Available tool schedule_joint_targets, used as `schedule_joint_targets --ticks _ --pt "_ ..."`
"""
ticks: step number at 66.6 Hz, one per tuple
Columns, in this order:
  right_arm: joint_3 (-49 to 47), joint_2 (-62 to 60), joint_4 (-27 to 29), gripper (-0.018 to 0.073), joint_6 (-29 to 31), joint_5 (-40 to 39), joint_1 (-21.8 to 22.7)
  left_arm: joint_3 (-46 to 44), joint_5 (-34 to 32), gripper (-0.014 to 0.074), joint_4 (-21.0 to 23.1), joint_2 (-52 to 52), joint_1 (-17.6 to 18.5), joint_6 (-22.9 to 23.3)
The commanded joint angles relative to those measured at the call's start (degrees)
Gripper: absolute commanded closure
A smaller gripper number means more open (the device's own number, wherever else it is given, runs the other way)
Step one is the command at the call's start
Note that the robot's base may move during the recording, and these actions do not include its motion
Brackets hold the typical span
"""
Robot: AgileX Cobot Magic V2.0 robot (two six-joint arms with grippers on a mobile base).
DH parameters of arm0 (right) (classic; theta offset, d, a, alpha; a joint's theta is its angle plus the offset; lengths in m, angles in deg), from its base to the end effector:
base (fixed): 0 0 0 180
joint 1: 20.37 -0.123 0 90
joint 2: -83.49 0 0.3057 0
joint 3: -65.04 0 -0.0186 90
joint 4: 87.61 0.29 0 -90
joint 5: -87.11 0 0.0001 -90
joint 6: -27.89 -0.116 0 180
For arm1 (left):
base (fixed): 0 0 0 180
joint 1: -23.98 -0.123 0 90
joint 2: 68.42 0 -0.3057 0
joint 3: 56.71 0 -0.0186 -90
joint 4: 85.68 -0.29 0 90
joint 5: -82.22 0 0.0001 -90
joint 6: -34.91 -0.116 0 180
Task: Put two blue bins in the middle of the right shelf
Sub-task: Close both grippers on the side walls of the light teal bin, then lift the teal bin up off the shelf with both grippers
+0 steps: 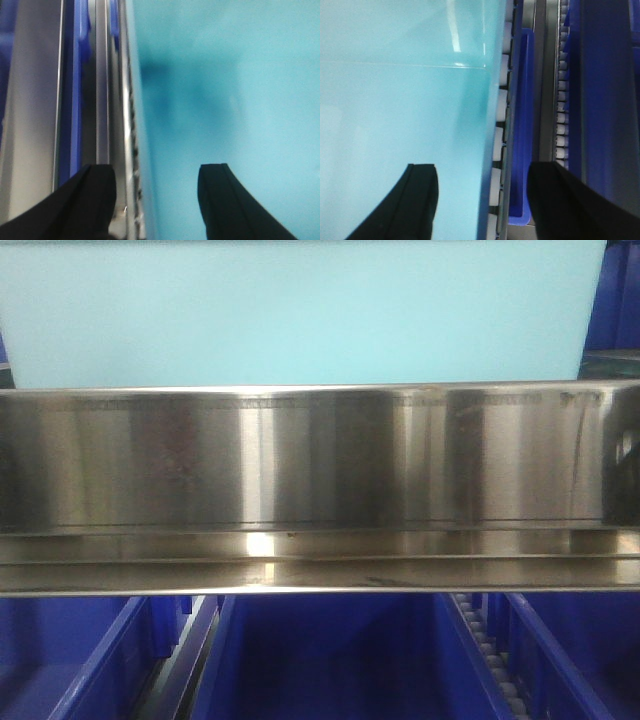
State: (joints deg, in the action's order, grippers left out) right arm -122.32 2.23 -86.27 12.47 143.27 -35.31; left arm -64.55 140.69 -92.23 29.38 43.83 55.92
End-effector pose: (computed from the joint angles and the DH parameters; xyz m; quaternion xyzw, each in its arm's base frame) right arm 0.3849 0.1050 0.3389 0.0076 0.9601 0.0839 0.2668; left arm 0.3727 -0.1225 0.3464 0.0058 0.9608 -0.0433 0.2737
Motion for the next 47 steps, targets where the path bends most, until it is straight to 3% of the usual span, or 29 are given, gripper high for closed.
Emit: schedule_joint_targets --ticks 1,21,27,36,41,47 --pt "-0.53 0.51 -0.07 0.0273 -0.04 -0.06 -0.11 -0.73 1.83 0.0303 0.42 0.62 -0.27 0.45" --pt "-0.53 1.39 0.21 0.0287 -0.04 0.73 -0.11 -0.87 2.26 0.0377 0.65 0.76 -0.27 0.45" --pt "-0.53 1.39 0.21 0.0406 -0.04 0.99 -0.11 -0.87 2.17 0.0435 0.79 0.76 -0.27 0.55" --pt "-0.53 1.39 0.21 0.0717 -0.04 2.29 -0.11 -0.87 1.49 0.0600 1.03 0.76 -0.27 0.54" --pt "-0.53 1.39 0.21 0.0721 -0.04 2.55 -0.11 -0.87 1.16 0.0702 1.35 0.76 -0.27 0.54" --pt "-0.53 1.39 0.21 0.0721 -0.04 2.95 -0.11 -0.90 0.93 0.0707 2.11 0.76 -0.27 0.54"
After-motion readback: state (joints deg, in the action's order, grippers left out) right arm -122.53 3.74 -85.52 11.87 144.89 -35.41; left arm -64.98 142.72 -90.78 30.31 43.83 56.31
